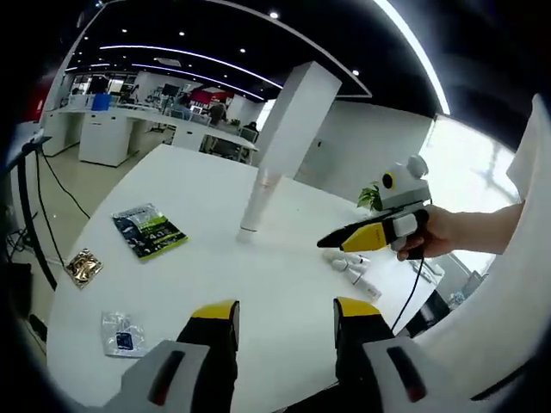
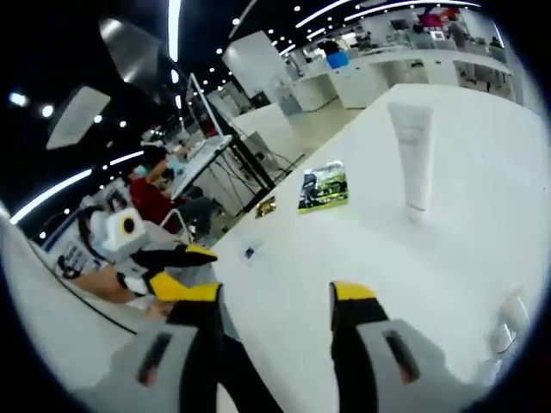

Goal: Arrange the skincare products in the storage area until every visible bottle or jar stands upright without overlapping.

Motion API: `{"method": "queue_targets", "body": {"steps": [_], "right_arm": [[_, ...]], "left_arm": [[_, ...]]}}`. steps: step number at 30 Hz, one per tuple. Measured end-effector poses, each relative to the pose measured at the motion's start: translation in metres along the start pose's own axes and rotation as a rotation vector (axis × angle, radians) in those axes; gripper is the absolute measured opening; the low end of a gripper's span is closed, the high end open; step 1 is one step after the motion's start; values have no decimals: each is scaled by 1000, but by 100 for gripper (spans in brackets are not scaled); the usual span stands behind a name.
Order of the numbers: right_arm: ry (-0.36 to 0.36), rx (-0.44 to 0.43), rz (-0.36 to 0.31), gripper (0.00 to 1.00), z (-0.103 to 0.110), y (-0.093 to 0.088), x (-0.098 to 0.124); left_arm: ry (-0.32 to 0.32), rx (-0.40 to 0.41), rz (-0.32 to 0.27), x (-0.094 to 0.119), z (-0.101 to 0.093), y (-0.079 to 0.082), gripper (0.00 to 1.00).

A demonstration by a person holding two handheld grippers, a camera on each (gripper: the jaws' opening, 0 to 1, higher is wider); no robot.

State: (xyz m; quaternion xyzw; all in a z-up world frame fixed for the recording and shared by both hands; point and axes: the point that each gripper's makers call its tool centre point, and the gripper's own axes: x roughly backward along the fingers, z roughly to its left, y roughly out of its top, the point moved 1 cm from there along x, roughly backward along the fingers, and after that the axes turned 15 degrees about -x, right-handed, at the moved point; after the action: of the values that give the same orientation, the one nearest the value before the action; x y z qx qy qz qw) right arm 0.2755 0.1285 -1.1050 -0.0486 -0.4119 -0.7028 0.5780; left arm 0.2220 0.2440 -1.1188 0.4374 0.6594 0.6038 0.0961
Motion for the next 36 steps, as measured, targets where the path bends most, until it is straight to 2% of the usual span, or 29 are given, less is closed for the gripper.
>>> {"method": "queue_targets", "body": {"steps": [13, 23, 36], "right_arm": [[-43, -53, 13, 49, -16, -13, -5], [-19, -48, 32, 51, -5, -1, -32], [-3, -45, 56, 51, -2, -3, -39]], "left_arm": [[-20, -6, 10, -2, 12, 1, 45], [3, 12, 0, 5, 36, -3, 45], [22, 11, -1, 13, 40, -2, 45]]}}
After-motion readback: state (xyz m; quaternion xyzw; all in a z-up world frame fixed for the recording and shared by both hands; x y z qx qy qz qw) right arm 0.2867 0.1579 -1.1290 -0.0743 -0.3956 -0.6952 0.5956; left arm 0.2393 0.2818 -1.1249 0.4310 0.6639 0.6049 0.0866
